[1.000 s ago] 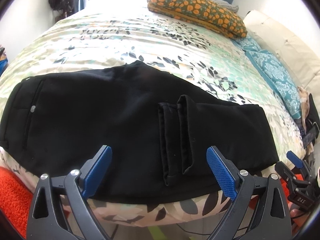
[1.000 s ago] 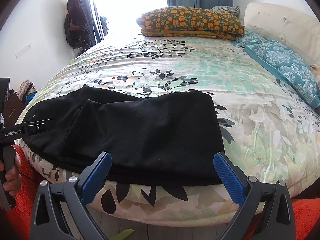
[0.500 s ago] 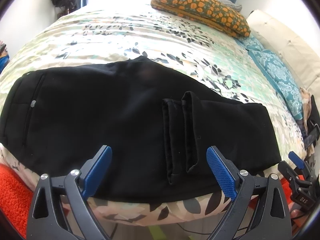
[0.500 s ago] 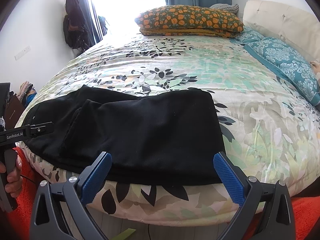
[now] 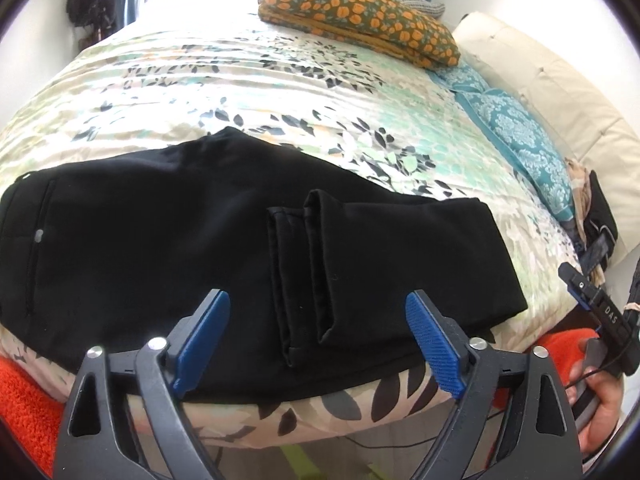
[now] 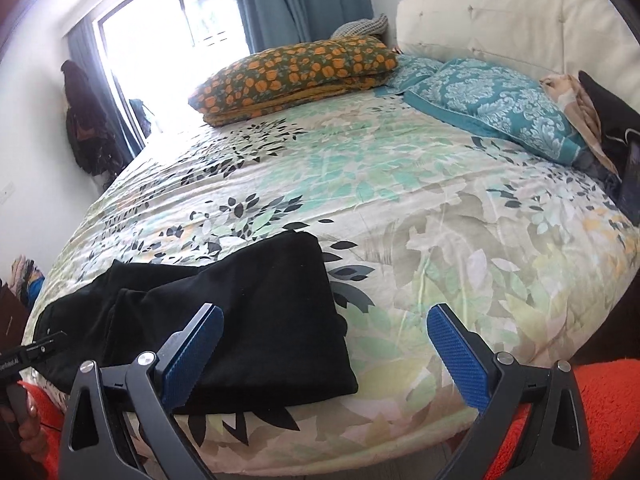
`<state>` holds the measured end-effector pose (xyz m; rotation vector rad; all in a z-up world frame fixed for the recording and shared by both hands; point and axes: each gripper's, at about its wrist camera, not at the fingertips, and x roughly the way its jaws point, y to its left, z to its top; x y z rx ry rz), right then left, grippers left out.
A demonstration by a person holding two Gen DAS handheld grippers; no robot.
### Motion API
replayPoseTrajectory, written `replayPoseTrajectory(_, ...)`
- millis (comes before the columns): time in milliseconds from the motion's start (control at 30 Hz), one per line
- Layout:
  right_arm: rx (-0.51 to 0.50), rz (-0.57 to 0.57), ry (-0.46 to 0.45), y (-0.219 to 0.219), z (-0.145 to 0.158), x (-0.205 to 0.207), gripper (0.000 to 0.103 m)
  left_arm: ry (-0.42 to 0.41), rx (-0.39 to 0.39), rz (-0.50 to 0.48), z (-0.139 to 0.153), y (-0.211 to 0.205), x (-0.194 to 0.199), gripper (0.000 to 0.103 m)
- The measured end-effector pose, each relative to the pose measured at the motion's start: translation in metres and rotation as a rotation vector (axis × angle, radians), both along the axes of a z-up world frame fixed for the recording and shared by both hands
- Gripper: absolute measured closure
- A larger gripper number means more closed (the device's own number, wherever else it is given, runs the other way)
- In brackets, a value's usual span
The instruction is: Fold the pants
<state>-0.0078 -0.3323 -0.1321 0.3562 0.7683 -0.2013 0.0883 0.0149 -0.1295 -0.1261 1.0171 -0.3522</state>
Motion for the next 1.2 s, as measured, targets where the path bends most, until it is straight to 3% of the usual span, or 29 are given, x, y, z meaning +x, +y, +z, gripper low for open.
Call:
replayPoseTrajectory(133, 0.059, 0.010, 0.044, -0.002, -0.010, 0.003, 0.002, 0.012, 0.174, -0.044, -0.014, -0.035, 0.011, 0.032)
replayPoseTrajectory(267, 0.029, 0.031, 0.023, 0.003, -0.006, 0.000, 0.002, 0.073, 0.204, -0.043, -0.029, -0.046, 0.023, 0.047)
replayPoseTrajectory(300, 0.025, 0.031, 0.021, 0.003, -0.005, 0.000, 0.002, 0.089, 0.214, -0.052, -0.033, -0.049, 0.025, 0.060)
replayPoseTrajectory(333, 0.026, 0.029, 0.020, 0.003, -0.005, 0.000, 0.002, 0.112, 0.231, -0.062, -0.038, -0.052, 0.027, 0.095)
replayPoseTrajectory(500, 0.031, -0.004, 0.007, -0.006, -0.002, -0.003, 0.002, 0.111, 0.164, -0.023, -0.023, -0.039, 0.013, 0.101)
replayPoseTrajectory(600, 0.017, -0.036, -0.024, -0.014, 0.004, -0.007, 0.002, 0.084, 0.154, 0.000, -0.009, -0.021, 0.005, 0.101)
replayPoseTrajectory(700, 0.023, -0.028, 0.001, -0.012, -0.004, 0.005, 0.002, 0.103, 0.226, 0.000, -0.025, -0.019, 0.008, 0.101)
replayPoseTrajectory(767, 0.040, 0.035, 0.064, 0.000, -0.019, 0.024, 0.002, 0.133, 0.245, -0.004, -0.041, -0.025, 0.011, 0.099)
replayPoseTrajectory(867, -0.043, 0.193, 0.220, 0.037, -0.052, 0.054, 0.002, 0.123, 0.260, 0.002, -0.046, -0.030, 0.011, 0.094)
replayPoseTrajectory(900, -0.067, 0.237, 0.270, 0.048, -0.064, 0.061, 0.002, 0.124, 0.259, 0.005, -0.044, -0.030, 0.011, 0.081)
replayPoseTrajectory(933, -0.086, 0.257, 0.297, 0.056, -0.074, 0.063, 0.002, 0.121, 0.259, 0.018, -0.040, -0.027, 0.011, 0.061)
replayPoseTrajectory(1000, -0.101, 0.257, 0.285, 0.060, -0.079, 0.064, 0.002, 0.078, 0.254, 0.092, -0.026, -0.014, 0.009, 0.043)
replayPoseTrajectory(1100, -0.113, 0.263, 0.284, 0.060, -0.080, 0.065, 0.001, -0.015, 0.180, 0.156, 0.001, -0.002, 0.003, 0.038)
replayPoseTrajectory(1200, -0.085, 0.245, 0.286, 0.059, -0.083, 0.067, 0.000, -0.075, 0.136, 0.074, 0.010, -0.023, 0.000, 0.025)
